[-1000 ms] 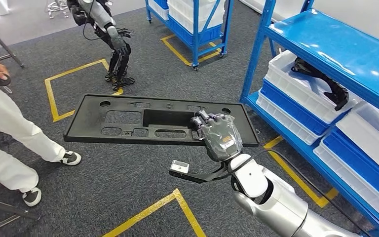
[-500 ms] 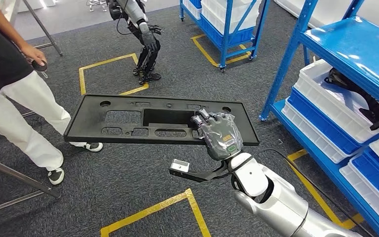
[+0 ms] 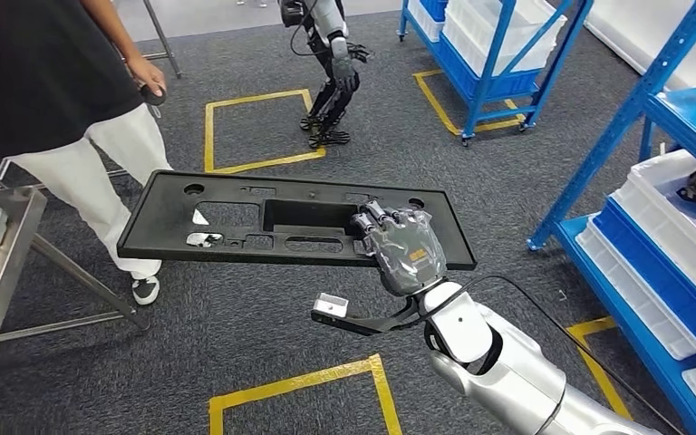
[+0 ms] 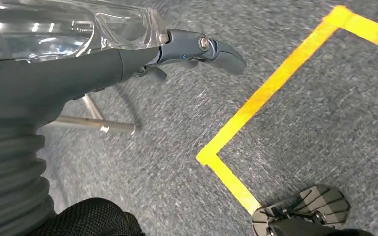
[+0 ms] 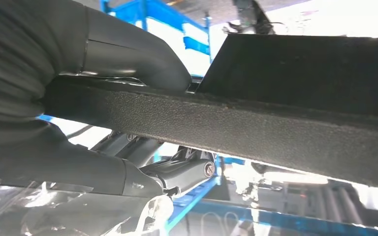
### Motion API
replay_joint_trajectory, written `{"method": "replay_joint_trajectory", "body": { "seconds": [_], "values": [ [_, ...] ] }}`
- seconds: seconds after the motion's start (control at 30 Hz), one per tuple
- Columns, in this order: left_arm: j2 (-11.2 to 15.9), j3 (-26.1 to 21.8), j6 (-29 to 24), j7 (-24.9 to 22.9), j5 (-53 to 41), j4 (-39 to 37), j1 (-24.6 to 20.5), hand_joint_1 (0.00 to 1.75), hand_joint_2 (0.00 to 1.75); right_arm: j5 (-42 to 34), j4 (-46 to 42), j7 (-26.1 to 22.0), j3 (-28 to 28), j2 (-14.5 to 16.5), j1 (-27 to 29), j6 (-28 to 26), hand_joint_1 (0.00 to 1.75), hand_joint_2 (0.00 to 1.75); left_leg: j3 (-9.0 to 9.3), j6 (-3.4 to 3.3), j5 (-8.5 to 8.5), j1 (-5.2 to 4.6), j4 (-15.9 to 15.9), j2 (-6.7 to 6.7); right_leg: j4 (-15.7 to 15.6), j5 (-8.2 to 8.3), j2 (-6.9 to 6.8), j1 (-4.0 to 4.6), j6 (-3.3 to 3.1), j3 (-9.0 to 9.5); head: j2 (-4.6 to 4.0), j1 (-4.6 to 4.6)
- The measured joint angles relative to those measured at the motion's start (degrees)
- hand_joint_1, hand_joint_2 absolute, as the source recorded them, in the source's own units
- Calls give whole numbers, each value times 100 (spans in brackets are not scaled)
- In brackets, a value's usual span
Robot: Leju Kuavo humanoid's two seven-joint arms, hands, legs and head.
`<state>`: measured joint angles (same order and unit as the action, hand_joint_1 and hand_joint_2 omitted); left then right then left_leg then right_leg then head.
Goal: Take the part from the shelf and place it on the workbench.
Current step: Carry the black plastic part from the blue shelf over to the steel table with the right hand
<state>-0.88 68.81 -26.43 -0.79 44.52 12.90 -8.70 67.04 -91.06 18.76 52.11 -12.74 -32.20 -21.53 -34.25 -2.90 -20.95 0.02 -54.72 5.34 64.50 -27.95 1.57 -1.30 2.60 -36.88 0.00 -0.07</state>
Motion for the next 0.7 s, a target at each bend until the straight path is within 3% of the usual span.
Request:
{"method": "replay_joint_trajectory", "body": {
  "seconds": [0.07, 0.1, 0.17, 0.2, 0.27, 0.33, 0.4, 0.43, 0.47, 0.53, 0.6, 0.7],
  "values": [
    [-1, 0, 1, -1, 0, 0, -13, 0, 175, -2, 0, -1, 1, 1, 0, 0, 175, 175, -21, 45, -24, -7, -38, 136, -640, 294, 225, -21, -13, 249, 0, -4],
    [-2, 0, 1, -2, 0, 0, -15, 0, 175, -2, 0, -1, 1, 2, 0, 0, 175, 175, -39, 72, -31, -6, -46, 197, -763, 326, 280, -17, -26, 298, 0, -6],
    [3, 0, 1, -2, 1, 0, -5, 0, 175, -3, 0, 1, 2, 7, -9, 1, 175, 175, -68, 136, -28, 17, -41, 301, -790, 325, 169, 0, -82, 316, 0, -5],
    [8, 0, 1, -2, 1, 0, 3, 0, 175, -3, 0, 3, 2, 10, -19, 1, 175, 175, -92, 169, -51, 21, -77, 258, -799, 329, 109, 3, -115, 326, 0, -7],
    [19, 0, 3, -2, 1, 0, 0, 0, 175, -3, -1, 8, 1, 20, -35, 1, 175, 175, -268, 230, -246, 18, -435, -27, -816, 331, -29, -6, -183, 352, 0, -19],
    [20, 0, 7, -2, 0, 0, -12, 0, 175, -3, -1, 10, 0, 19, -36, 1, 175, 175, -639, 288, -586, 33, -1202, -332, -815, 309, -161, 14, -225, 372, 0, -30],
    [20, 0, 13, -6, 0, 0, -10, 0, 175, -4, 0, 7, 1, 14, -31, 2, 175, 175, -923, 322, -739, 60, -1748, -418, -813, 287, -303, 28, -234, 384, 0, -28],
    [20, 0, 15, -13, 1, 0, -5, 0, 175, -4, 0, 6, 1, 13, -29, 2, 175, 175, -907, 325, -672, 66, -1709, -438, -813, 274, -371, 30, -230, 395, 0, -28],
    [20, 0, 17, -21, 2, 0, -2, 0, 175, -4, 0, 4, 1, 13, -29, 3, 175, 175, -766, 318, -515, 67, -1430, -473, -813, 257, -436, 31, -221, 413, 0, -28],
    [20, 0, 20, -46, 4, 0, -4, 0, 175, -4, 0, 1, 1, 13, -33, 3, 175, 175, -329, 275, -186, 30, -603, -683, -808, 212, -549, 48, -184, 460, 0, -29],
    [20, 0, 33, -63, 5, 0, -6, 0, 175, -5, 0, -1, 0, 11, -43, 4, 175, 175, -83, 210, -66, -28, -140, -842, -808, 173, -642, 76, -129, 491, 0, -26],
    [20, 0, 51, -67, 7, 0, 10, 0, 175, -9, -1, -1, -1, 15, -53, 7, 175, 175, -51, 116, -63, -53, -59, -705, -801, 115, -744, 70, -48, 528, 0, -22]
  ]
}}
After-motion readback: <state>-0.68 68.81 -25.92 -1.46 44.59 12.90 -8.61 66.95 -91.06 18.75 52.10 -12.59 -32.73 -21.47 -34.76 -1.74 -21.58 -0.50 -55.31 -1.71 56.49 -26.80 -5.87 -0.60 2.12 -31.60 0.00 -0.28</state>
